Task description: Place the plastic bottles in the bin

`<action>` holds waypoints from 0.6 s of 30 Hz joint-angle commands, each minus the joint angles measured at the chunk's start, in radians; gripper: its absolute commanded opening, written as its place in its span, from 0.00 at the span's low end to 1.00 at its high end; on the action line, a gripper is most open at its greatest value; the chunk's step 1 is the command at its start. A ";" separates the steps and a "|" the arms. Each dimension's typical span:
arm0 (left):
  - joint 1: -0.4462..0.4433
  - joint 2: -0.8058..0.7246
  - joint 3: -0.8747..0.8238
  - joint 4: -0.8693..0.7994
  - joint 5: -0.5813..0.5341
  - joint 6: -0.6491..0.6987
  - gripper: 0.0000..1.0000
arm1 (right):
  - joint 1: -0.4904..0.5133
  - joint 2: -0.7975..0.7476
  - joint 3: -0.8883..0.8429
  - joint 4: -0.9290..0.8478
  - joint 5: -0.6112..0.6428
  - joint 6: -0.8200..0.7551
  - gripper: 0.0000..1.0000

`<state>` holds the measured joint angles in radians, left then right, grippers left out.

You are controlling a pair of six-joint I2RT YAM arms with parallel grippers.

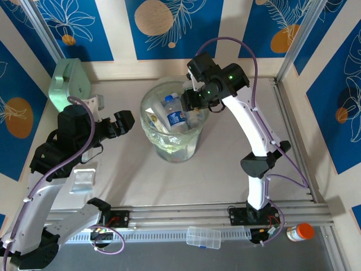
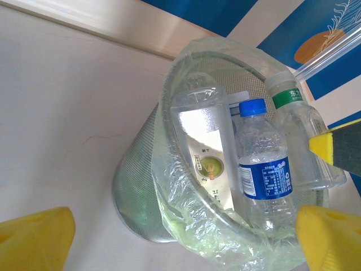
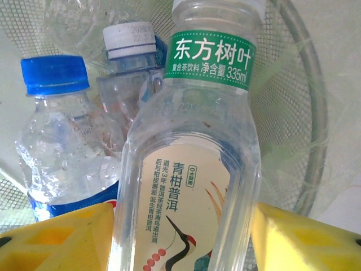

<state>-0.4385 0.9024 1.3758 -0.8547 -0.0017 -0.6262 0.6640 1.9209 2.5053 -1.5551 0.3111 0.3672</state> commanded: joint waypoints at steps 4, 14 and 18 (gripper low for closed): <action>0.009 -0.010 0.012 -0.023 -0.015 0.014 0.99 | -0.004 -0.010 0.022 -0.031 0.000 0.003 0.71; 0.009 -0.010 0.016 -0.031 -0.024 0.026 0.99 | -0.010 -0.009 -0.027 0.012 -0.004 0.001 0.50; 0.009 -0.007 0.010 -0.029 -0.036 0.028 0.99 | -0.015 0.003 -0.097 0.033 -0.008 -0.001 0.40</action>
<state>-0.4385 0.9024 1.3758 -0.8768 -0.0113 -0.6189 0.6567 1.9209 2.4535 -1.5322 0.3141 0.3660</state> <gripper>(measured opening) 0.993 0.418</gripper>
